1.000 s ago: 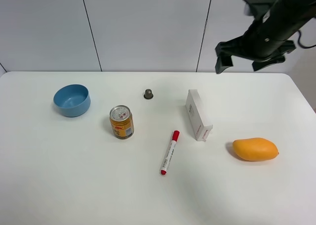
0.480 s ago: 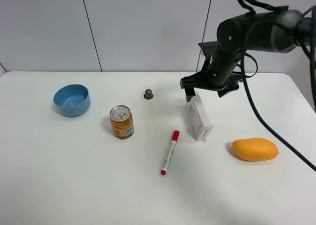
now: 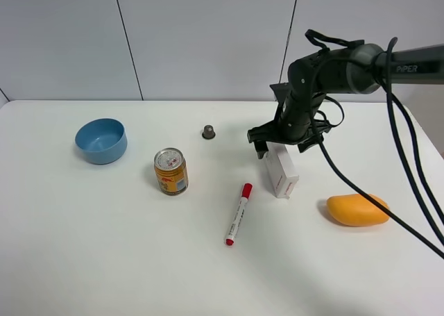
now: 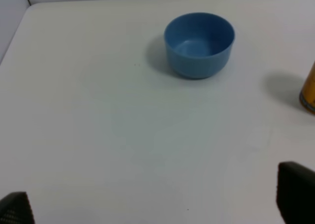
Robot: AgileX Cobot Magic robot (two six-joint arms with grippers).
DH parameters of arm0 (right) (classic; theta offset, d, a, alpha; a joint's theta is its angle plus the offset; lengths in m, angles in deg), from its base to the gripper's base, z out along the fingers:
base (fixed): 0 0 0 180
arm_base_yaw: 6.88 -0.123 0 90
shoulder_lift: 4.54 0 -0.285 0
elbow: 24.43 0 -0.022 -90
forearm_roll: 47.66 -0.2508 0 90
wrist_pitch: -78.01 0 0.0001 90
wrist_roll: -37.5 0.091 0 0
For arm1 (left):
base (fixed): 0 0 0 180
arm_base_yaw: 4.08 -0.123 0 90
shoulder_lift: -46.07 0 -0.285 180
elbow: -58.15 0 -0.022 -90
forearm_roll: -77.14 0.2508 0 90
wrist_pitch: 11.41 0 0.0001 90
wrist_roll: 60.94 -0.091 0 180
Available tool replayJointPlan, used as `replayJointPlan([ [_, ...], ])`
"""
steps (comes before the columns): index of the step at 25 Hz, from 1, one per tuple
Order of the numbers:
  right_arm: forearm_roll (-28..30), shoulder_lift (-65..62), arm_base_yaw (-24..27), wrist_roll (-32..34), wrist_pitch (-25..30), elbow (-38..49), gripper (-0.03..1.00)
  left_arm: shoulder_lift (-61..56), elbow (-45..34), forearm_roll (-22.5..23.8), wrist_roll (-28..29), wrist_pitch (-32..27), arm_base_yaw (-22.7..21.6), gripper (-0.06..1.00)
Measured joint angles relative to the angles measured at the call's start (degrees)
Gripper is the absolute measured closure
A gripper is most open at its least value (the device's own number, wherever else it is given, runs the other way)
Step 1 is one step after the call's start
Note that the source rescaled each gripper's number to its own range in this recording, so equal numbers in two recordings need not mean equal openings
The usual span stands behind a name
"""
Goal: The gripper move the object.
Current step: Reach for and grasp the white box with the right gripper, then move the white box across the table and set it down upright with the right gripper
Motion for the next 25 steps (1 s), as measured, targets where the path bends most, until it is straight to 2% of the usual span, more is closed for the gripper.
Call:
replayJointPlan([
  [9,0.00,3.50,0.00,1.01,-1.80,0.00,0.18,0.00,0.00,0.00,0.00,0.00,0.00,-0.06],
  [12,0.00,3.74,0.00,1.01,-2.07,0.00,0.24,0.00,0.00,0.00,0.00,0.00,0.00,-0.06],
  [15,0.00,3.79,0.00,1.01,-2.07,0.00,0.42,0.00,0.00,0.00,0.00,0.00,0.00,-0.06],
  [20,0.00,3.75,0.00,1.01,-0.32,-0.04,0.92,0.00,0.00,0.00,0.00,0.00,0.00,-0.06],
  [21,0.05,3.75,0.00,1.01,0.13,-0.06,0.97,0.00,0.00,0.00,0.00,0.00,0.00,-0.06],
  [25,1.89,3.50,0.00,-0.17,1.93,-0.19,0.96,0.00,0.00,0.00,0.00,0.00,0.00,-0.06],
])
